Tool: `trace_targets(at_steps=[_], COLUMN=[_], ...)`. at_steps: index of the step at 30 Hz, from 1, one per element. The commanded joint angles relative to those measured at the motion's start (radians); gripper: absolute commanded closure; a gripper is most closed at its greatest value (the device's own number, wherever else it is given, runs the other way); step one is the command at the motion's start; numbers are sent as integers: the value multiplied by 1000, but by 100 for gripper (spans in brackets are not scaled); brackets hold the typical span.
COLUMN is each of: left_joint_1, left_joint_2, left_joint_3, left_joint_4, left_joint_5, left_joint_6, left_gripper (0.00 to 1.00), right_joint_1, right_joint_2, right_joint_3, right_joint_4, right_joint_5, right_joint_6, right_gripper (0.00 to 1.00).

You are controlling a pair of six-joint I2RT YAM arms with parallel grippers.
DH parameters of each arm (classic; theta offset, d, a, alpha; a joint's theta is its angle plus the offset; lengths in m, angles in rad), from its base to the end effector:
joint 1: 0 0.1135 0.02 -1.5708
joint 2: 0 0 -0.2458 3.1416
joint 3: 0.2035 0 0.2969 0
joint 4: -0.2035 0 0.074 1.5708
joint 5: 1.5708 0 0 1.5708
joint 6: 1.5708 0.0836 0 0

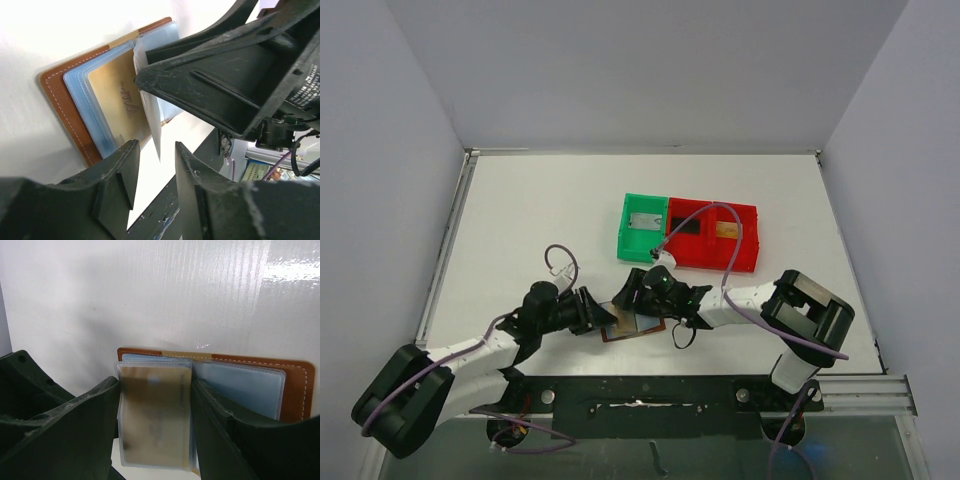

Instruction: Take the credit cards out of the card holder

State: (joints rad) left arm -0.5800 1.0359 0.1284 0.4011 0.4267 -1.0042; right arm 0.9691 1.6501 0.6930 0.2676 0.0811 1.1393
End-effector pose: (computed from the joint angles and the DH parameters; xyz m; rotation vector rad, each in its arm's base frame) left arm 0.1921 -0.1672 0.0600 -0.2000 2.3415 -1.3319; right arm 0.2192 0.3073 0.0553 0.2571 2.4574 0.9634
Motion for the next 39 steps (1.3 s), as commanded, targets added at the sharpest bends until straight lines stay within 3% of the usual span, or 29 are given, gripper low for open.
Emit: trace_targets(at_steps=[1, 6, 10, 13, 17, 25, 32, 39], left_joint_1=[-17, -47, -48, -48, -50, -77, -156, -162], left_joint_2=[71, 151, 159, 155, 174, 270, 345, 256], left_joint_3=[51, 108, 120, 133, 129, 194, 404, 507], left_joint_4=[141, 147, 141, 101, 129, 181, -60, -403], left_joint_5=[16, 13, 5, -11, 6, 54, -5, -188], left_joint_6=[23, 67, 68, 83, 83, 66, 130, 128], left_gripper=[73, 78, 80, 72, 63, 56, 40, 38], right_joint_1=[-1, -3, -7, -15, -26, -38, -76, -200], right_joint_2=[8, -9, -67, -134, -238, -471, -682, -860], right_joint_3=[-15, -31, -2, -23, -29, -95, -206, -207], right_joint_4=[8, 65, -20, -44, -57, -229, -339, -529], right_joint_5=[-24, -60, -41, -14, -32, 121, 156, 60], right_joint_6=[3, -1, -40, -50, -119, -118, -58, -50], right_gripper=[52, 49, 38, 30, 30, 30, 28, 35])
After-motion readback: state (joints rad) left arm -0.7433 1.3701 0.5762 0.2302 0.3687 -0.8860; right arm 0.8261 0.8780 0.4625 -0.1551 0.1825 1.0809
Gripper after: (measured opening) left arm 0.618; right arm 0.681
